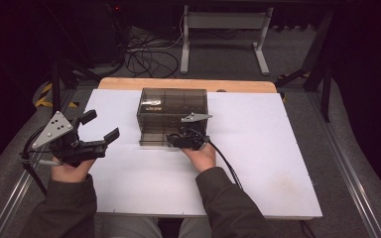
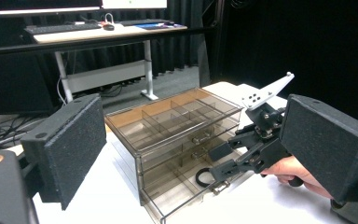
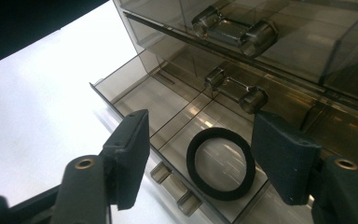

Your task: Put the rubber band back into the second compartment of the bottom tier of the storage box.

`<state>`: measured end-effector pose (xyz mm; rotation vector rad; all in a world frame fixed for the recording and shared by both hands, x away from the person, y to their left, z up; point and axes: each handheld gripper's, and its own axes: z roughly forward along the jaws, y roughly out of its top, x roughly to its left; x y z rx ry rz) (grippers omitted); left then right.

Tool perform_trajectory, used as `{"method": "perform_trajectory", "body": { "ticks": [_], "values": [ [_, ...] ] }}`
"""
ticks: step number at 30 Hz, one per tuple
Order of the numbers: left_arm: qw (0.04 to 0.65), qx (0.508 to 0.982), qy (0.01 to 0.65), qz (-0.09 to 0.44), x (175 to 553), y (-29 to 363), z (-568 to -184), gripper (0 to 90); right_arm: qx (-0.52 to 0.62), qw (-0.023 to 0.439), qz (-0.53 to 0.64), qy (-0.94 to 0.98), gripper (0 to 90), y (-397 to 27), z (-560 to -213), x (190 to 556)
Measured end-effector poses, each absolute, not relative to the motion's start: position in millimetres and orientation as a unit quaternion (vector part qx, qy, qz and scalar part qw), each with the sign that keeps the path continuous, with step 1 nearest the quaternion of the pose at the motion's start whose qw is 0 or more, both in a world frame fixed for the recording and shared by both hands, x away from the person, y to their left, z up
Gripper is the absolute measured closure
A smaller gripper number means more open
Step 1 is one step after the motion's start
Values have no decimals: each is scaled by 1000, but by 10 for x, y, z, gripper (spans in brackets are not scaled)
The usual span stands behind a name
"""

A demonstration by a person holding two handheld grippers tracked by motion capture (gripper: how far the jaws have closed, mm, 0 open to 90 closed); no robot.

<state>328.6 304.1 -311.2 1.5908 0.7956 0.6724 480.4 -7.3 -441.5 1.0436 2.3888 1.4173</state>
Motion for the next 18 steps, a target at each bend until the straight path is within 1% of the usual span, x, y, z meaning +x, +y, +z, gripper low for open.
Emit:
{"method": "perform_trajectory", "body": {
  "ticks": [13,18],
  "values": [
    [578,684,339,288,3284,3022,-3113,76,348,80,493,793,365,-156,-4371,4728],
    [581,681,340,288,3286,3022,-3115,73,347,80,499,790,332,-199,-4336,4708]
  ]
}}
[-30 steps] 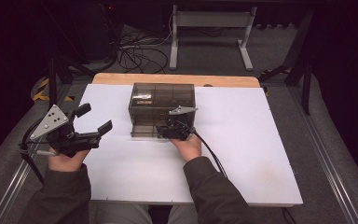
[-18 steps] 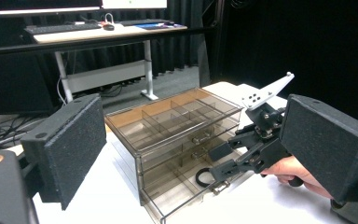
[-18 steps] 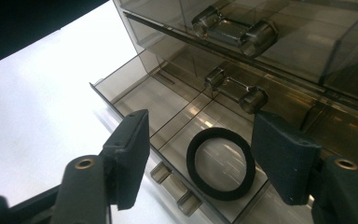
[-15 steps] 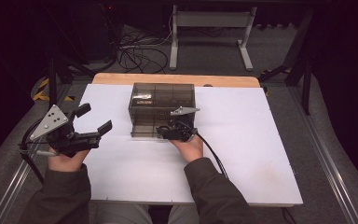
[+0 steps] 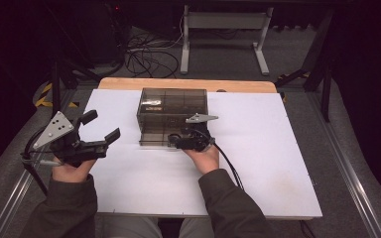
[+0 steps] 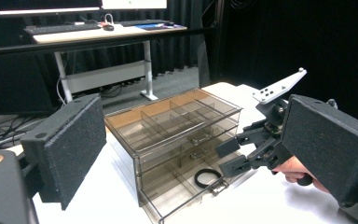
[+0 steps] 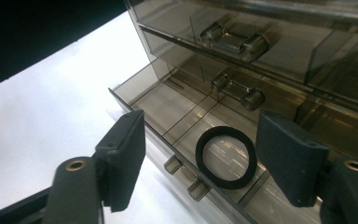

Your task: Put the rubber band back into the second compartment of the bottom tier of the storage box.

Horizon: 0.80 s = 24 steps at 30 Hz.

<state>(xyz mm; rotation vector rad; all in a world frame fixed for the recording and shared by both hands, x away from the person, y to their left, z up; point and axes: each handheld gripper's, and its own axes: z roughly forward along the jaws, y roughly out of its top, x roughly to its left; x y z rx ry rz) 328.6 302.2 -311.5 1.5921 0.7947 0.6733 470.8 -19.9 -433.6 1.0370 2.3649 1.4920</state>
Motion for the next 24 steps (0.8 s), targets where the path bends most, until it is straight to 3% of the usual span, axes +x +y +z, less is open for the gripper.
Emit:
{"method": "perform_trajectory", "body": {
  "ticks": [24],
  "values": [
    [575,685,340,289,3286,3002,-3122,72,332,90,548,763,165,-431,-4115,4556]
  ]
}}
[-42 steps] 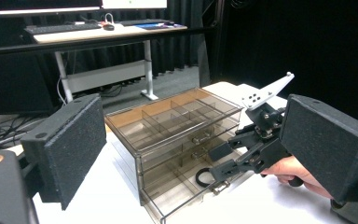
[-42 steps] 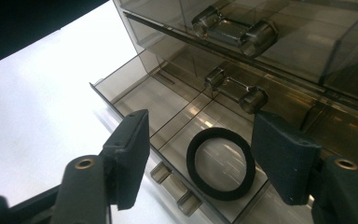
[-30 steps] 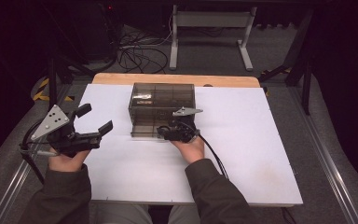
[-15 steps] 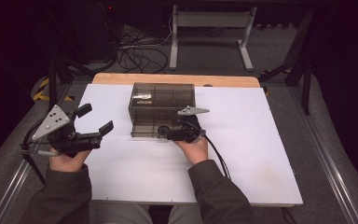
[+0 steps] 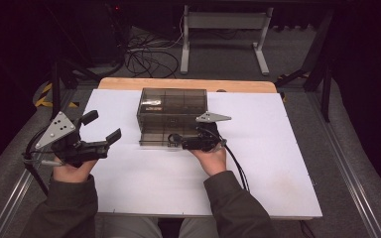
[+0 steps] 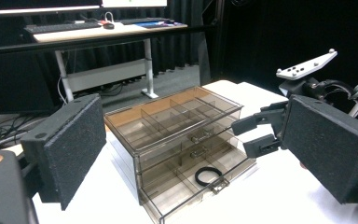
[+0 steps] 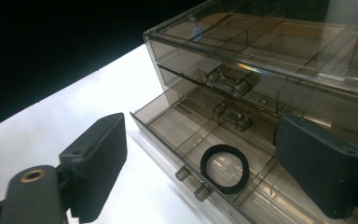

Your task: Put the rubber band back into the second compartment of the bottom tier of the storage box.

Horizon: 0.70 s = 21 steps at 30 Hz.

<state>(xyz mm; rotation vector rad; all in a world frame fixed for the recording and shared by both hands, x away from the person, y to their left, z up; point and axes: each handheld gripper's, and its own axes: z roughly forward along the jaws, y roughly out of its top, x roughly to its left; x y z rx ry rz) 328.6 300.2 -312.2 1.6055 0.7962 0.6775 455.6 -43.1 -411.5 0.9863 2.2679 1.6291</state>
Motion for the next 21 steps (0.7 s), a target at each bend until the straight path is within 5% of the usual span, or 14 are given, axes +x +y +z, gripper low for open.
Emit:
{"method": "perform_trajectory", "body": {
  "ticks": [21],
  "values": [
    [572,689,340,289,3289,2980,-3129,70,331,113,569,745,48,-706,-3998,4421]
  ]
}}
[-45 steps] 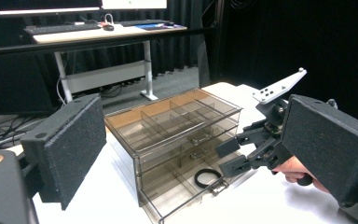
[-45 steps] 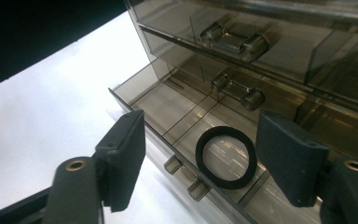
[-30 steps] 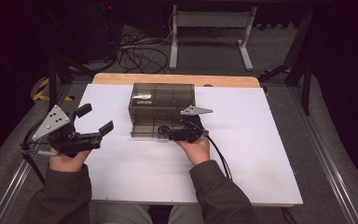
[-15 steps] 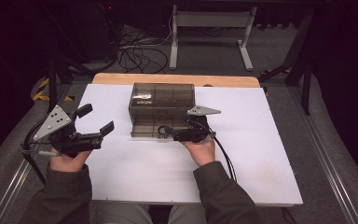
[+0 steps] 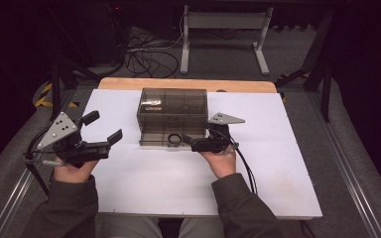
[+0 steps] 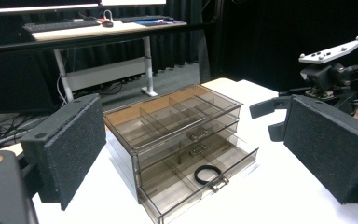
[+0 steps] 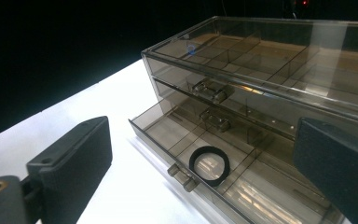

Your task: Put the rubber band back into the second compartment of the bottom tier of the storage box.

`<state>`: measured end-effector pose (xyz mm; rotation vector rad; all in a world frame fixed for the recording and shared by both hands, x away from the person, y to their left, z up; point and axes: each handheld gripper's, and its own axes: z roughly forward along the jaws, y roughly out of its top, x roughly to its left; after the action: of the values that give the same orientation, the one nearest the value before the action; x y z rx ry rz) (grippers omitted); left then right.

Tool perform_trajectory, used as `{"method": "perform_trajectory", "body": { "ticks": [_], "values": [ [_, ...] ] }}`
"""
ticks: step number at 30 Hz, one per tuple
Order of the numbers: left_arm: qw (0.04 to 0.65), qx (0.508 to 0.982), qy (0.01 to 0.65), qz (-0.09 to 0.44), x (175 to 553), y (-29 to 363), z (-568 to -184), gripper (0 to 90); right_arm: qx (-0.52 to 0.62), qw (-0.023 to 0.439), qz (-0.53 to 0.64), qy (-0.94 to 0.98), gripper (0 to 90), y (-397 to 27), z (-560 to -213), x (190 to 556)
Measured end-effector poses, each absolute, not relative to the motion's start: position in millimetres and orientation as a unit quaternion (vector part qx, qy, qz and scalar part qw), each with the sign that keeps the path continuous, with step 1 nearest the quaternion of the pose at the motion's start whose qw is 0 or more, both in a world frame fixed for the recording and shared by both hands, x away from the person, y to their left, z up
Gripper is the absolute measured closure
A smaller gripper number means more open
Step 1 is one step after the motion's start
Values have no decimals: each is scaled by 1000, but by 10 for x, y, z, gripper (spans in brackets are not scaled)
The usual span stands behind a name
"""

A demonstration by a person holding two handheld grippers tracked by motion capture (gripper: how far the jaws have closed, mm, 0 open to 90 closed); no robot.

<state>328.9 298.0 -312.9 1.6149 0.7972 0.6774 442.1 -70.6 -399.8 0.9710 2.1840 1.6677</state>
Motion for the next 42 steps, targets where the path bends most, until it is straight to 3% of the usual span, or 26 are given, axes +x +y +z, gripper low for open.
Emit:
{"method": "perform_trajectory", "body": {
  "ticks": [11,42],
  "values": [
    [571,688,340,291,3293,2975,-3135,70,329,132,578,735,2,-852,-3932,4348],
    [570,690,338,291,3277,2966,-3128,70,325,170,608,705,0,-1374,-3780,4153]
  ]
}}
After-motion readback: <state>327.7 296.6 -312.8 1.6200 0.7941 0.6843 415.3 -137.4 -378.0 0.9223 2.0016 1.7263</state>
